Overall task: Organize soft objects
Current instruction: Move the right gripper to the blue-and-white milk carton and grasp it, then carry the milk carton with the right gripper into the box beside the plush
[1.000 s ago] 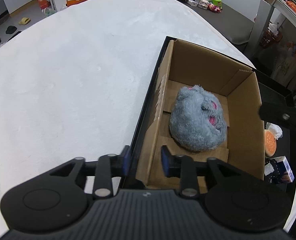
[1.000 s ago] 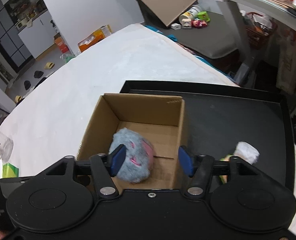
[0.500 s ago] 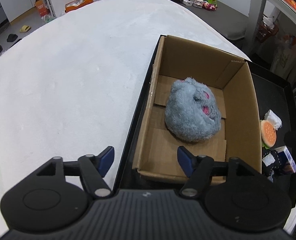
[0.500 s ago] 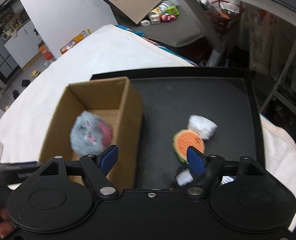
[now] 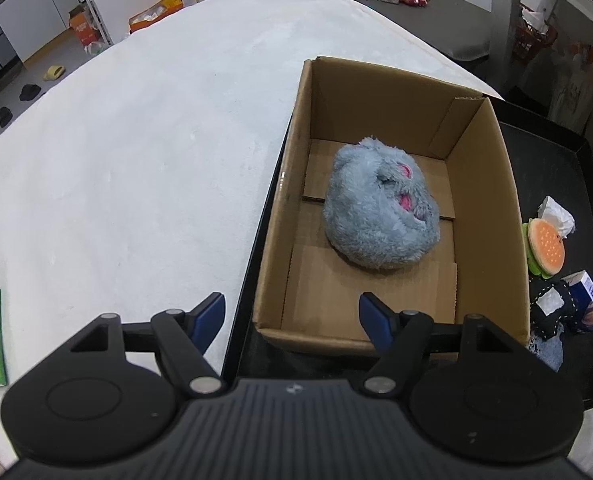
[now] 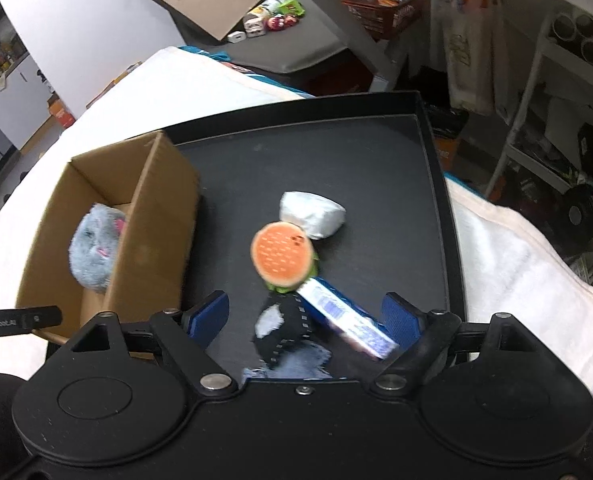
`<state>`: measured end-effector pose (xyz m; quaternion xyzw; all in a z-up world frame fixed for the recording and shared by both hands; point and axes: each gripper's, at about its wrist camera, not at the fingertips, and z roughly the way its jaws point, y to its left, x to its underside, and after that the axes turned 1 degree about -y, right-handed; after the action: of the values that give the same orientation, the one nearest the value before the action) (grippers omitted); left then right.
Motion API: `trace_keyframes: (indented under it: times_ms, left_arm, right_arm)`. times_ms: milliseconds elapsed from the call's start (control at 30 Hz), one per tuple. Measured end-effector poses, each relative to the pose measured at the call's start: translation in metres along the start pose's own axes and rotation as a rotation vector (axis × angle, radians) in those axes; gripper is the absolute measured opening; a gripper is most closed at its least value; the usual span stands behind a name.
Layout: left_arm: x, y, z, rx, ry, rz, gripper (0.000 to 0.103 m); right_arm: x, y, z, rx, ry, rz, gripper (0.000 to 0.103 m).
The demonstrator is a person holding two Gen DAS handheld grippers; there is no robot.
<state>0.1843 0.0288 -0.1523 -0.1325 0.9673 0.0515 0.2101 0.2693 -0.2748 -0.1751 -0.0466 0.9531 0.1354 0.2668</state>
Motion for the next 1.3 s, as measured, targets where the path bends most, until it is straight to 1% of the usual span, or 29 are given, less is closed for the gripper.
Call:
trace_keyframes:
  times_ms: [267,400,467,500,533,633,733,800,1033,1300]
  left_arm:
    - [-0.002,-0.018,0.001,-0.03,-0.002,0.043,0.072]
    - [-0.002,-0.027,0.002,-0.051,-0.004,0.063,0.072]
    - [-0.002,-0.03,0.003,-0.059,-0.001,0.071,0.072]
    - [-0.002,-0.03,0.004,-0.063,-0.001,0.074,0.072]
    - [-0.002,-0.031,0.005,-0.068,-0.001,0.078,0.072]
    - [-0.002,-0.033,0.007,-0.084,0.001,0.08,0.072]
    - [-0.003,-0.034,0.009,-0.09,0.008,0.074,0.072]
    - [-0.004,-0.036,0.011,-0.099,0.01,0.077,0.072]
    - [-0.005,-0.037,0.008,-0.103,0.0,0.074,0.072]
    - [-0.006,-0.027,0.0,-0.092,-0.008,0.055,0.072]
  right_arm:
    - [0.015,-0.027,0.013,-0.014,-0.002,0.041,0.082]
    - [0.02,-0.038,0.019,-0.032,-0.007,0.059,0.076]
    - [0.022,-0.042,0.023,-0.039,-0.005,0.061,0.069]
    - [0.023,-0.043,0.025,-0.041,-0.002,0.062,0.064]
    - [0.024,-0.045,0.027,-0.043,0.0,0.064,0.054]
    - [0.025,-0.049,0.032,-0.041,0.01,0.078,0.039]
    - [0.024,-0.05,0.03,-0.044,0.009,0.079,0.027]
    - [0.024,-0.05,0.027,-0.048,0.002,0.077,0.023]
    - [0.027,-0.054,0.02,-0.057,-0.004,0.097,0.02]
    - [0.023,-0.045,0.006,-0.058,-0.014,0.08,0.02]
